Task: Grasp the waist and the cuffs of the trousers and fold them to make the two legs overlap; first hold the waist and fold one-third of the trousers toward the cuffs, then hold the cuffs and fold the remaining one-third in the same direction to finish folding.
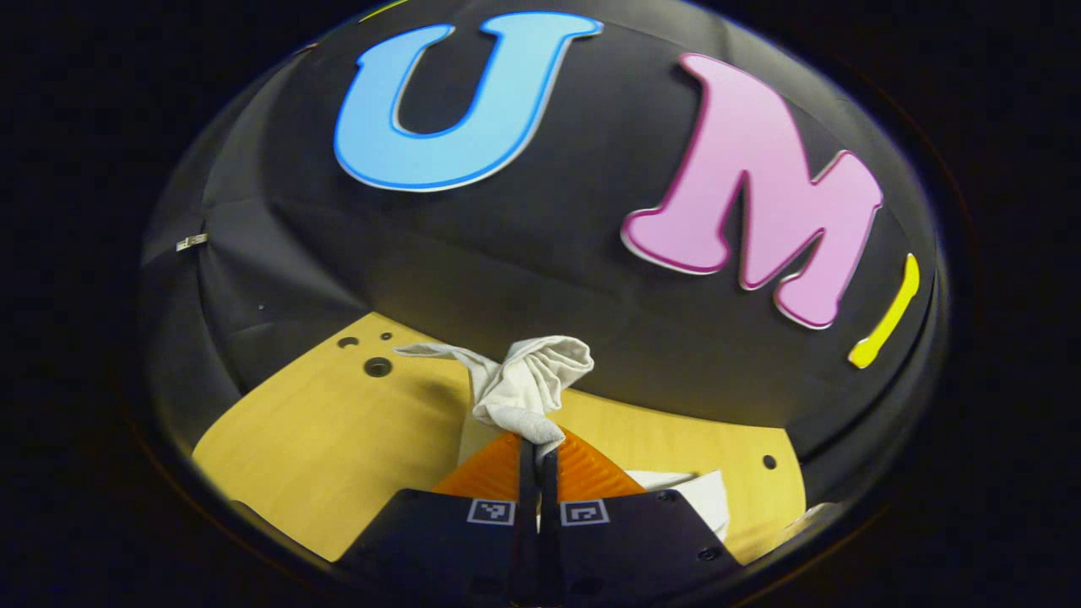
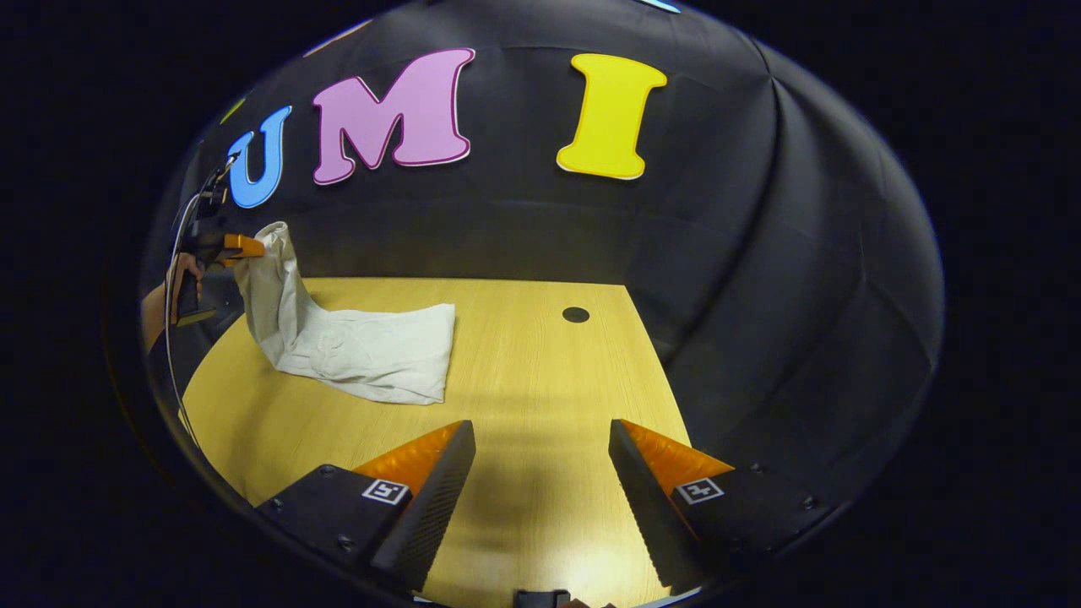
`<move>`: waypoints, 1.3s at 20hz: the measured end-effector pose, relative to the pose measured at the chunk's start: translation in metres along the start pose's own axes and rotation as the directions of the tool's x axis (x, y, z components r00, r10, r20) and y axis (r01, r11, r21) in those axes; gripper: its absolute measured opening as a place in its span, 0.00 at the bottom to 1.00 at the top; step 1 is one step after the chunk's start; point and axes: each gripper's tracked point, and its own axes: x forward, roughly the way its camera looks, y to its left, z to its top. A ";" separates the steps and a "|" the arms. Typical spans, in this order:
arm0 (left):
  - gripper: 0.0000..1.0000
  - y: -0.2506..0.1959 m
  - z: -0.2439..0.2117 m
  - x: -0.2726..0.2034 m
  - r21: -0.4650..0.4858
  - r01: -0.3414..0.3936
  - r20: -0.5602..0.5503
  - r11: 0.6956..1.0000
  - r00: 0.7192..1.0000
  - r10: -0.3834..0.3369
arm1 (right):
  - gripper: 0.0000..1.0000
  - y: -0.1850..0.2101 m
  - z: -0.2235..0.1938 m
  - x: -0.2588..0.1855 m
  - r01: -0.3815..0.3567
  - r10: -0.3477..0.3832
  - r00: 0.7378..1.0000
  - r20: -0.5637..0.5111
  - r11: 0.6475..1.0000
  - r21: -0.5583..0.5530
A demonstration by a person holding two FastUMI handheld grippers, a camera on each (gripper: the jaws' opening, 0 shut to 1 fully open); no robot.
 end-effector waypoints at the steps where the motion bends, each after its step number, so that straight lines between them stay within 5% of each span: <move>1: 0.05 -0.023 -0.002 -0.003 0.004 0.026 0.000 1.000 1.000 -0.026 | 0.98 -0.002 0.000 0.001 -0.003 0.003 1.000 0.003 1.000 -0.001; 8: 0.05 -0.155 -0.058 -0.004 -0.003 0.186 -0.062 0.983 0.981 -0.186 | 0.99 -0.002 -0.006 -0.003 -0.045 0.044 0.999 0.025 0.999 0.013; 13: 0.09 -0.195 -0.114 0.004 0.017 0.208 -0.149 0.978 0.968 -0.203 | 0.98 -0.004 -0.012 -0.009 -0.076 0.076 0.997 0.030 0.997 0.004; 16: 0.14 -0.222 -0.134 -0.008 0.055 0.284 -0.165 0.957 0.948 -0.272 | 0.98 -0.004 -0.015 -0.011 -0.083 0.083 0.996 0.028 0.997 0.002; 19: 0.84 -0.232 -0.135 -0.026 0.123 0.330 -0.151 0.936 0.938 -0.311 | 0.98 0.000 -0.017 -0.014 -0.085 0.085 0.996 0.029 0.996 0.008; 21: 0.96 -0.221 -0.127 -0.042 0.161 0.310 -0.125 0.937 0.948 -0.292 | 0.98 0.004 -0.015 -0.018 -0.084 0.083 0.996 0.039 0.996 0.015; 26: 0.96 -0.146 -0.090 -0.104 0.191 0.191 0.009 0.963 0.981 -0.196 | 0.98 0.029 0.007 -0.032 -0.069 0.061 0.991 0.119 0.996 0.063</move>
